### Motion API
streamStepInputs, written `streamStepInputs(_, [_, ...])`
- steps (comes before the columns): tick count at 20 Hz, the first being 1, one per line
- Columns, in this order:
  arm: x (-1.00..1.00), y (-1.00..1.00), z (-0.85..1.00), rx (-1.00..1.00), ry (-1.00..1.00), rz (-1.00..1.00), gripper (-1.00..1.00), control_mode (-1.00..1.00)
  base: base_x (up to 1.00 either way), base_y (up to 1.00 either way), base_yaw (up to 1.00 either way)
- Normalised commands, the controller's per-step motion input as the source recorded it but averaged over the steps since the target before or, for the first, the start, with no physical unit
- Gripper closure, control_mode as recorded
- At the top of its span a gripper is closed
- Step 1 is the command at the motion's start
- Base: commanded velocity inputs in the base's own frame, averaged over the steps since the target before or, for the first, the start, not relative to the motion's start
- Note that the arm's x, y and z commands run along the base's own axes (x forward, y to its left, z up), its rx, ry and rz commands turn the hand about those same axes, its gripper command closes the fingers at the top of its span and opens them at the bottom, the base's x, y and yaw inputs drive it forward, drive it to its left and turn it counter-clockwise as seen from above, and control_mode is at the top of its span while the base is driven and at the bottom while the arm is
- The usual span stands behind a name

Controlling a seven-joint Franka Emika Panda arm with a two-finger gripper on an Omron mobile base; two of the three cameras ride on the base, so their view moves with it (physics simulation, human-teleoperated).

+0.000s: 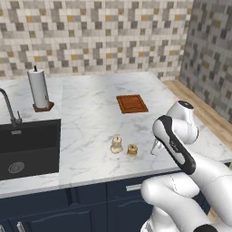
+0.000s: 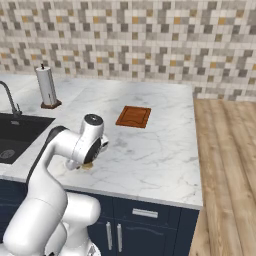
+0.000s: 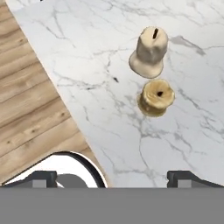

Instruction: Pick the candle and candle from the dining table and place them in the open cabinet. Close the cabinet after placing the objects.

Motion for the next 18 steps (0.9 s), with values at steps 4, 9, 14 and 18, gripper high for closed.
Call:
streamStepInputs(4, [0.21,0.00,-0.19,0.06,0.00,0.24,-1.00,-1.00,0.00,0.00,0.00])
streamStepInputs(9, [0.20,0.00,-0.14,0.14,0.00,0.20,-1.00,-1.00,0.00,0.00,0.00])
streamStepInputs(14, [0.12,-0.01,-0.15,0.16,0.00,0.15,-1.00,-1.00,0.00,0.00,0.00])
streamStepInputs(18, [0.11,0.00,-0.11,0.12,-0.02,0.13,-1.00,-1.00,0.00,0.00,0.00])
